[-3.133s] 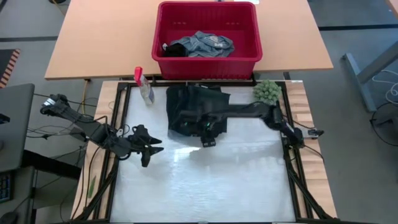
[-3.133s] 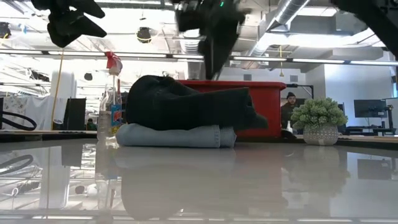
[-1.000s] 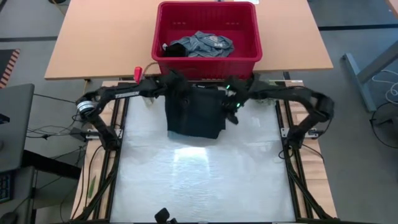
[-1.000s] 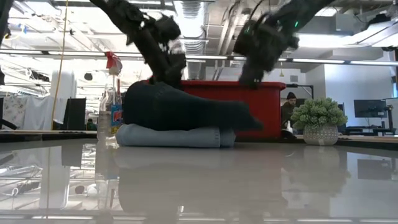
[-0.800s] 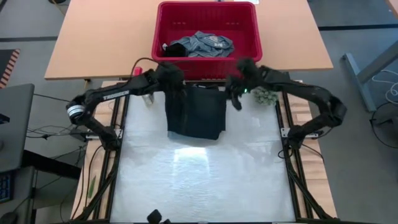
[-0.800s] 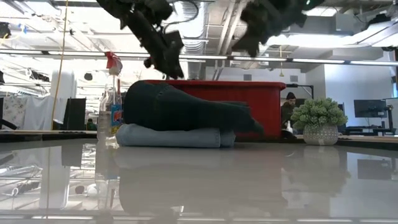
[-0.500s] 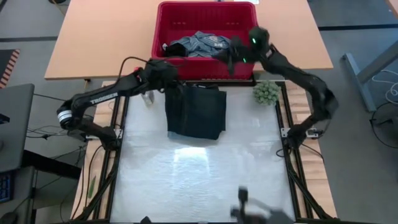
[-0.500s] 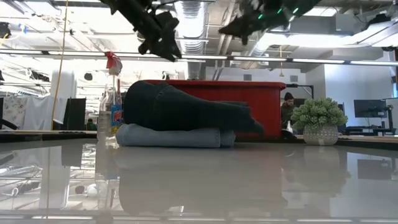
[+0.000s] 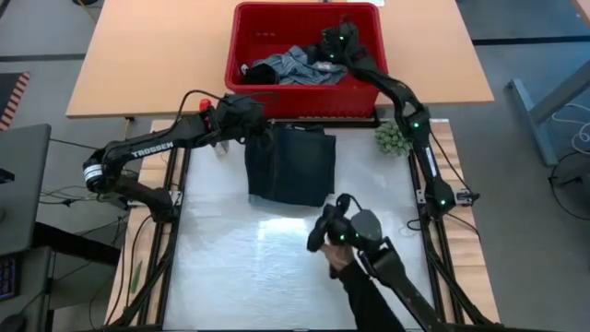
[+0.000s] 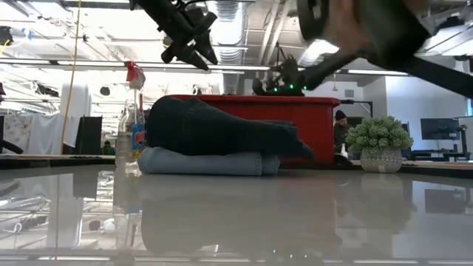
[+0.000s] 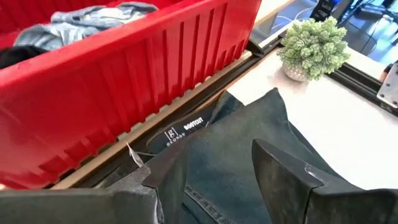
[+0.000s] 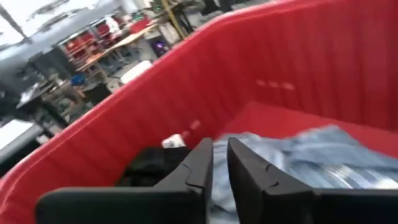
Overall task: Fold Laundry from Bin
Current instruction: Fold the blue long sleeve on the table
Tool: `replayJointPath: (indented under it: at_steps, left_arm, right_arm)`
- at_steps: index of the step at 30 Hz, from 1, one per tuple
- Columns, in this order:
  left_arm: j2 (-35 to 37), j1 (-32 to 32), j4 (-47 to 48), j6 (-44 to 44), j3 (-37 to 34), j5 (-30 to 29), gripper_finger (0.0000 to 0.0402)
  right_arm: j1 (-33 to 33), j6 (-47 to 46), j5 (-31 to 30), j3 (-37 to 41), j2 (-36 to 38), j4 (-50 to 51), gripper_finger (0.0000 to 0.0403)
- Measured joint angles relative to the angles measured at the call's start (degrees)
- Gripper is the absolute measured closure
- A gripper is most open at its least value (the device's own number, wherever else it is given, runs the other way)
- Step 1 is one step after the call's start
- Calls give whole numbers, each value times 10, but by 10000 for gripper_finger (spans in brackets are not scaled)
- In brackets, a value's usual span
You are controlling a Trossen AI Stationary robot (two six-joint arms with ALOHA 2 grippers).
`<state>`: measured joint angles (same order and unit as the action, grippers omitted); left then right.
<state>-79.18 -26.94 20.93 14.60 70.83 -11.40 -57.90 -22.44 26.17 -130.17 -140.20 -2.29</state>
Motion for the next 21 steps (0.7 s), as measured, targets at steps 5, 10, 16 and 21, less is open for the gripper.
replayJointPath:
  at_steps: [5,10,16,21]
  left_arm:
    - [0,7,16,20,0,-3,233]
    - [0,7,22,26,0,-4,233]
    - [0,7,22,9,0,5,233]
    - [0,7,22,0,0,15,233]
  right_arm:
    - [-14,46,-12,-51,-39,127,281]
    - [-4,133,-62,-46,-49,249,209]
    - [14,260,-145,-48,-46,396,133]
    - [19,353,-176,-44,-45,566,105]
